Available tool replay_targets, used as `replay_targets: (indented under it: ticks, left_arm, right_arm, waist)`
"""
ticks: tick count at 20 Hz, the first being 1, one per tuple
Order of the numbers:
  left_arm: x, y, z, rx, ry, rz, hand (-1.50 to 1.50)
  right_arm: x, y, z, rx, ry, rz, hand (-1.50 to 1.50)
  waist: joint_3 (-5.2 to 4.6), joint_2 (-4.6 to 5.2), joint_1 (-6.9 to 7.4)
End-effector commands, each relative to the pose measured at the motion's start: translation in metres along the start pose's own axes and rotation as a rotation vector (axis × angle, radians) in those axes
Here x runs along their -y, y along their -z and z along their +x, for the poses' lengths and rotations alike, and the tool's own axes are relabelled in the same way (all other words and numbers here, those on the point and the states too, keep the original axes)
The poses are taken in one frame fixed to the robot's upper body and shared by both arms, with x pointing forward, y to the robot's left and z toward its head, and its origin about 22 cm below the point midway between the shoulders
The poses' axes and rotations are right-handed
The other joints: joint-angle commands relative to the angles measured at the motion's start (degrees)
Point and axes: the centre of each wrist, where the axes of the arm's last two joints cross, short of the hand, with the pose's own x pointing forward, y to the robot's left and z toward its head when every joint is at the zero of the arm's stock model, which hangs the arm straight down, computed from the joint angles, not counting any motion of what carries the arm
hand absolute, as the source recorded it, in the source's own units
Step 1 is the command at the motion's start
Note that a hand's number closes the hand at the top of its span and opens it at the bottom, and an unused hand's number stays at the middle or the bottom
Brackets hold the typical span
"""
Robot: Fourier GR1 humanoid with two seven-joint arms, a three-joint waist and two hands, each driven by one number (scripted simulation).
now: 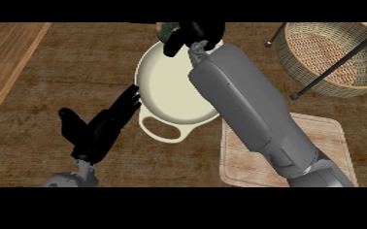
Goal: Pick the squash from the cutting board and place it in the pot
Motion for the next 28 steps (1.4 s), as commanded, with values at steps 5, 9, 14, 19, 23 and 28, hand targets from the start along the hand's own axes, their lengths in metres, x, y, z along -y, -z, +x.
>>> replay_targets:
  ticks: [5,9,14,19,23,28]
  left_arm:
    - [0.0,0.009,-0.005,0.005,0.0,-0.037,0.0]
    - [0.024,0.011,-0.002,0.019,-0.008,-0.047,0.0]
    - [0.013,0.008,0.003,0.026,0.024,-0.061,0.0]
    - [0.018,0.009,0.016,0.018,0.026,-0.076,0.0]
    - [0.033,0.009,0.007,0.011,0.019,-0.067,0.0]
    - [0.003,0.0,0.008,0.02,0.006,-0.037,0.0]
  right_arm:
    - [-0.031,0.03,-0.018,-0.048,0.067,0.036,1.5]
    - [-0.048,0.033,-0.046,-0.127,0.145,0.044,1.5]
    - [-0.046,0.036,-0.062,-0.191,0.424,0.02,-1.5]
    - [-0.049,0.037,-0.062,-0.149,0.508,-0.038,-1.5]
    - [-0.052,0.038,-0.07,-0.108,0.585,-0.105,-1.5]
    - [-0.06,0.041,-0.08,-0.128,0.535,-0.188,-1.5]
  waist:
    - [-0.04,0.72,2.1]
    - [0.01,0.92,2.62]
    - [0.12,1.58,4.47]
    - [0.09,1.5,5.67]
    - [0.12,1.39,4.72]
    - [0.04,0.63,2.36]
